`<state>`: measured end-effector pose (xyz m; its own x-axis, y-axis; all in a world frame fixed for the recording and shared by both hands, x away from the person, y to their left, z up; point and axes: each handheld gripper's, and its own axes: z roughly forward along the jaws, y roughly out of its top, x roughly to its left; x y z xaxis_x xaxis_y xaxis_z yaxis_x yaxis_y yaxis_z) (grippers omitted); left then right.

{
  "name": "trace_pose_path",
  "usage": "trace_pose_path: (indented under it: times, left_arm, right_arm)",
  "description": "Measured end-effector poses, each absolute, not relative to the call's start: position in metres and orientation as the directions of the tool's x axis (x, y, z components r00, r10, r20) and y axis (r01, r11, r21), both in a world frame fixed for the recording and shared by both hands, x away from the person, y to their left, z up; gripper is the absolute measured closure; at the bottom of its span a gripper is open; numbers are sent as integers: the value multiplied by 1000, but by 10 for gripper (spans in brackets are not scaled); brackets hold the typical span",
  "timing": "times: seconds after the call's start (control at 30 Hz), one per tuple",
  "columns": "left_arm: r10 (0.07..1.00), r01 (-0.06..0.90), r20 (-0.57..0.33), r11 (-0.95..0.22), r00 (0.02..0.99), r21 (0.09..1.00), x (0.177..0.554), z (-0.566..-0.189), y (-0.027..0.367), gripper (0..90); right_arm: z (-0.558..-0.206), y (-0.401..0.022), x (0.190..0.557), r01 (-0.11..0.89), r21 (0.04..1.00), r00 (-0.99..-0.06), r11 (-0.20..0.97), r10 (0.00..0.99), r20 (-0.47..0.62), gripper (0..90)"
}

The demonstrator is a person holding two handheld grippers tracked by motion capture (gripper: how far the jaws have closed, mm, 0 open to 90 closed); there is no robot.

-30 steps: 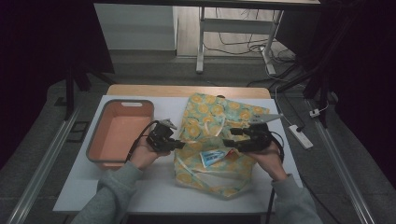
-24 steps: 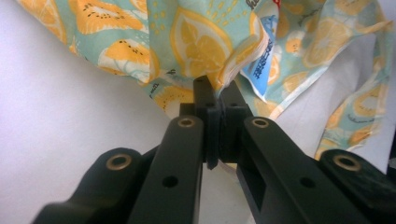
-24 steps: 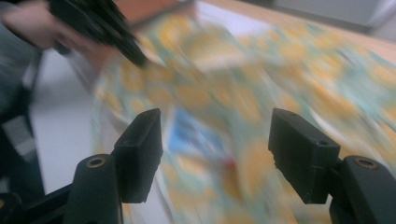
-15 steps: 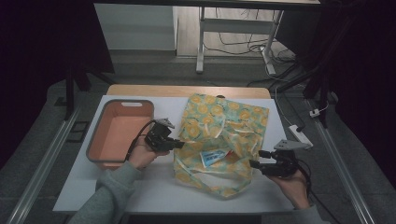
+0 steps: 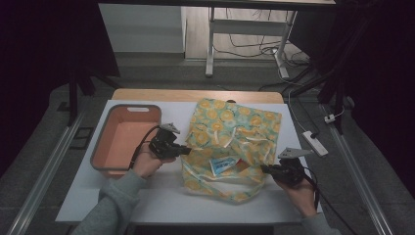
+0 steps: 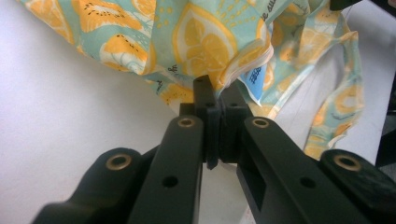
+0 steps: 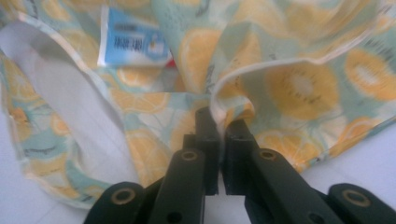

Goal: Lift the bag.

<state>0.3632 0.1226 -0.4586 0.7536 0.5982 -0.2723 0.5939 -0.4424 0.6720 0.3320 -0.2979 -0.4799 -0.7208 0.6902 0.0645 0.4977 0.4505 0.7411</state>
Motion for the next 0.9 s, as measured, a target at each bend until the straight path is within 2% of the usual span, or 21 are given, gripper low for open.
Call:
trace_pose_path:
  times: [0.2,0.63,0.9]
  left_arm:
    - [602,580,-268,-412,752,703,360,-447,135,882]
    - [596,578,-301,-350,745,737,353,-439,152,883]
    - [597,520,-275,-285,753,805,343,-405,170,884]
  right_arm:
    - [-460,-294,326,414,802,-726,429,687,7,883]
    - [-427,-293,333,344,857,-729,384,685,-14,886]
    - [-386,-291,338,255,905,-725,341,686,-54,888]
